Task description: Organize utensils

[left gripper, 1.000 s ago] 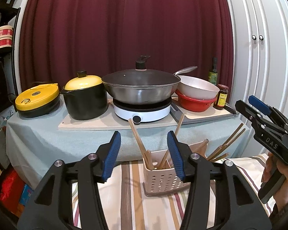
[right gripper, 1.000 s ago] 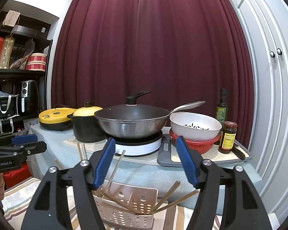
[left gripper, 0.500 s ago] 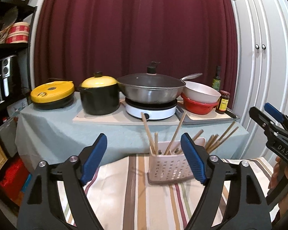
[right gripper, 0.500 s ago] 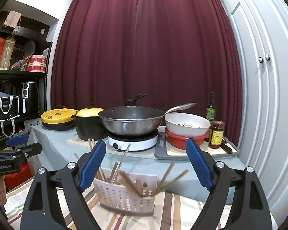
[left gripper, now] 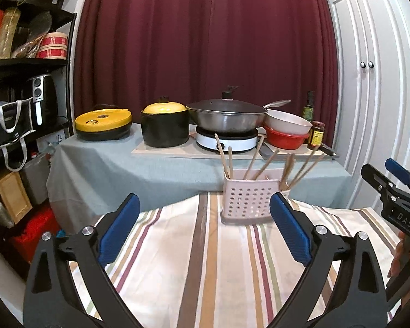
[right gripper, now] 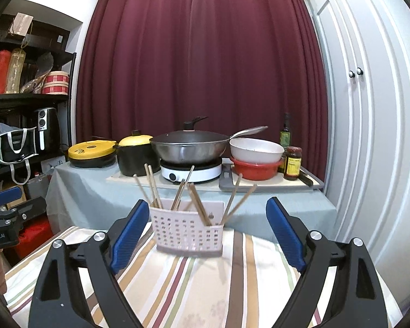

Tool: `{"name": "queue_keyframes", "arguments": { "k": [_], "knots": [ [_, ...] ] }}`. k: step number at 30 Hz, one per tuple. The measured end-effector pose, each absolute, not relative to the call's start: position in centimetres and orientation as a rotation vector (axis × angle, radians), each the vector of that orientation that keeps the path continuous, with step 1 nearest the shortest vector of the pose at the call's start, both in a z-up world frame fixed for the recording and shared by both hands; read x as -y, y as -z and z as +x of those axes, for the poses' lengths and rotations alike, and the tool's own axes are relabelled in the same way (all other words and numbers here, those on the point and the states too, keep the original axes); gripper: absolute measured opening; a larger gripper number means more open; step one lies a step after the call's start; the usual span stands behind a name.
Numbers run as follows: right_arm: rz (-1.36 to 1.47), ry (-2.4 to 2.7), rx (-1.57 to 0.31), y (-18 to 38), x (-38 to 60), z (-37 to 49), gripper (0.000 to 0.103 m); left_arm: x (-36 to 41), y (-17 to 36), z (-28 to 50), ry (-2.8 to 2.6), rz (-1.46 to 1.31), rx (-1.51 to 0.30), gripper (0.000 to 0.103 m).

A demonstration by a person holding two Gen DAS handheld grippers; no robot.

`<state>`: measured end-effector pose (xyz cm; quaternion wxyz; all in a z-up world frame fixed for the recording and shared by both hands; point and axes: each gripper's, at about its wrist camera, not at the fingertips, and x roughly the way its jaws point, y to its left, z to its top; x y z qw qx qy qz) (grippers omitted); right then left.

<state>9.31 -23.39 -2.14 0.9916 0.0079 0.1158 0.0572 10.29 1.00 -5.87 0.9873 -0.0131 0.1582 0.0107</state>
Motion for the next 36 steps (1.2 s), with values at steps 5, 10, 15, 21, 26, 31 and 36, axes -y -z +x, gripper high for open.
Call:
{"name": "queue_keyframes", "arguments": {
  "k": [5, 10, 15, 21, 26, 31, 36],
  "knots": [
    [0.013, -0.101, -0.234, 1.9, 23.5, 6.4, 0.085, -0.7, 5.8, 7.4, -0.020, -0.018, -0.310, 0.097],
    [0.004, -0.100, -0.244, 2.2, 23.6, 4.5, 0.085, -0.5, 5.8, 5.8, -0.015, -0.026, -0.309, 0.098],
    [-0.005, -0.096, -0.263, 2.7, 23.6, 3.4, 0.085, -0.3, 6.2, 5.1, -0.003, -0.038, -0.331, 0.098],
    [0.002, -0.091, -0.276, 3.2, 23.8, 3.0, 0.086, -0.1, 6.5, 4.7, 0.001, -0.039, -0.337, 0.098],
    [0.002, -0.088, -0.275, 3.3, 23.9, 2.7, 0.086, 0.0, 6.7, 4.4, 0.005, -0.039, -0.339, 0.098],
    [0.000, -0.088, -0.273, 3.4, 23.8, 2.6, 0.086, 0.1, 6.9, 4.4, 0.002, -0.045, -0.346, 0.098],
    [0.000, -0.088, -0.274, 3.4, 23.9, 2.5, 0.086, 0.1, 7.0, 4.4, 0.001, -0.044, -0.341, 0.098]
  ]
}}
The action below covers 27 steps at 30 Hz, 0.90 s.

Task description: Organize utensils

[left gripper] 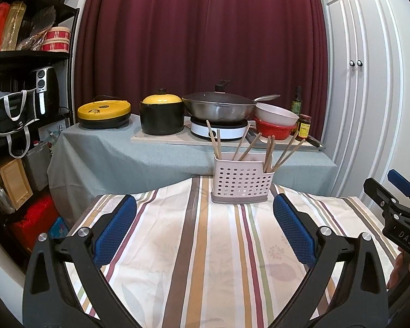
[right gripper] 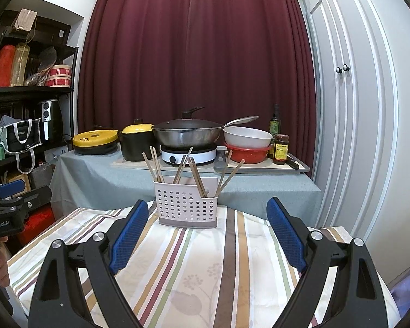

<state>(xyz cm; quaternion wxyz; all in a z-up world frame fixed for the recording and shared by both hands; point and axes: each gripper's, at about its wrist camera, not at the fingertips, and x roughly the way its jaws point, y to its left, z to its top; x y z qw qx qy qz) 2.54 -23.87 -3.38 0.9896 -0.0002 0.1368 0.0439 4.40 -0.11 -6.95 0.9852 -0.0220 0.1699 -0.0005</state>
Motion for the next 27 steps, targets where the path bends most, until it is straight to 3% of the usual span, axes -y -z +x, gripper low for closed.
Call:
{"name": "queue_keyframes", "arguments": {
  "k": [27],
  "knots": [
    [-0.016, -0.089, -0.272, 3.25, 23.49, 2.39, 0.086, 0.26, 7.09, 4.24, -0.011, -0.039, -0.336, 0.098]
  ]
}}
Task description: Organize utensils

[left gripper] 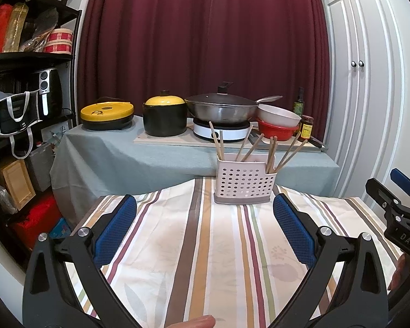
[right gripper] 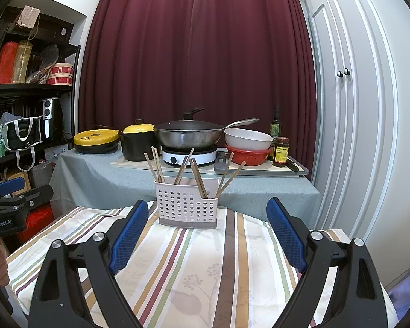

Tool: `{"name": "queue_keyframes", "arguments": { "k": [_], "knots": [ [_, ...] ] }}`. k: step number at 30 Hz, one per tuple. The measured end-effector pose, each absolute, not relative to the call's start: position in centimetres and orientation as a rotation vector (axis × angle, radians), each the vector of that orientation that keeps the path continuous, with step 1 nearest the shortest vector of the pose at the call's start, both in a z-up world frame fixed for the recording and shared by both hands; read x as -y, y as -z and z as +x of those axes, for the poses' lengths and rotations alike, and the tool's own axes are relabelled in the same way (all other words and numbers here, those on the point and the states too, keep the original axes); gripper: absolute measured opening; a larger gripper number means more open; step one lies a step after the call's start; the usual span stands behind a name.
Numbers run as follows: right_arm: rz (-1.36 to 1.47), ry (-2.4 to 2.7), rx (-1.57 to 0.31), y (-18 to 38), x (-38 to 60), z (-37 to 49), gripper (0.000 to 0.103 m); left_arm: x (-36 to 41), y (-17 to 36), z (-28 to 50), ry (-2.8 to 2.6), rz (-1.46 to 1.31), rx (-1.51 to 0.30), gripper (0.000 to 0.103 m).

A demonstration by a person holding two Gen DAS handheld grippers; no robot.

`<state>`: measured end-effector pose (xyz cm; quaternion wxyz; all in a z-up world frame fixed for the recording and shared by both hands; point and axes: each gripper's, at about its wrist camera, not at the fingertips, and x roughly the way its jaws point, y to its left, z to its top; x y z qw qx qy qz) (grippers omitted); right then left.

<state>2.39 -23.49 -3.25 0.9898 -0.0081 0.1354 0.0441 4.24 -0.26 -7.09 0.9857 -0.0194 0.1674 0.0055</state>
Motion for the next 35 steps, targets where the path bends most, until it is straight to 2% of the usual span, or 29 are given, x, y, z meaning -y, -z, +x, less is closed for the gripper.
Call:
{"name": "queue_keyframes", "arguments": {
  "k": [29, 35],
  "knots": [
    [-0.018, -0.089, -0.277, 3.5, 23.1, 2.2, 0.086, 0.6, 7.4, 4.2, 0.037, -0.018, -0.326, 0.099],
    [-0.010, -0.070, -0.313, 5.1, 23.9, 3.1, 0.086, -0.3, 9.9, 7.4, 0.035, -0.035, -0.439, 0.099]
  ]
}}
